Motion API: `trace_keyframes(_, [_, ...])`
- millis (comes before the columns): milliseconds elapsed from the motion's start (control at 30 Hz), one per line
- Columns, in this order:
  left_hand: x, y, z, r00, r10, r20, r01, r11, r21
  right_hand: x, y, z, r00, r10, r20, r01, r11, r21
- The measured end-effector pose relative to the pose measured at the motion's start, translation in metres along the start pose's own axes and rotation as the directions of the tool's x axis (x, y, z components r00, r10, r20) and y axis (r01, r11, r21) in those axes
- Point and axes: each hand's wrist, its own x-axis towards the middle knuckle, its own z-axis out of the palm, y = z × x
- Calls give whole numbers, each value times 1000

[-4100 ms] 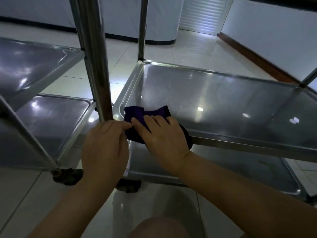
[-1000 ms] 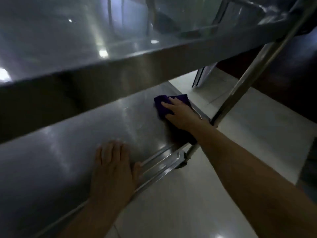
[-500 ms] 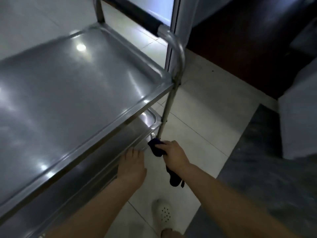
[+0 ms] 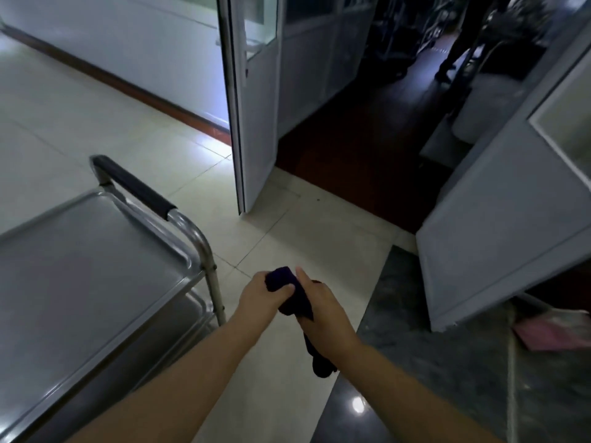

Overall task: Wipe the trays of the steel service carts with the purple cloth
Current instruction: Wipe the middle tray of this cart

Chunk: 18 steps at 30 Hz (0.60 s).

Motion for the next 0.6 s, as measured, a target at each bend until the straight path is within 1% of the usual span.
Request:
trace_keyframes(67, [10,19,6,995,55,-81,-57,998,-20,14,5,-20,999,1,52,-1,1000,2])
trace_keyframes(133, [19,36,6,991,92,-100,-97,994,-47,29,12,-37,994,7,107,-6,1000,-14])
trace_keyframes(200, [32,51,4,990,124,-72,-128,991,-44,47,22,-49,991,10,134,6,993,-115])
trace_keyframes(233, [41,56,3,987,153,-52,-154,988,-23,57,28,-55,993,5,122,13,989,-147])
trace_keyframes(300, [63,65,1,977,213,-14,-212,976,49,79,39,-65,996,4,89,10,987,-161])
trace_keyframes(433, [122,81,-10,964,266,16,-265,952,156,144,60,-81,991,31,128,3,966,-258])
trace_keyframes(533, [171,92,-26,950,307,53,-312,933,180,213,66,-83,978,3,210,47,971,-235])
trace_keyframes(567, [188,95,-32,949,310,53,-314,933,177,237,69,-83,967,27,253,26,978,-205])
trace_keyframes(600, [206,98,-38,951,306,41,-308,936,168,262,72,-84,950,74,302,-26,987,-159])
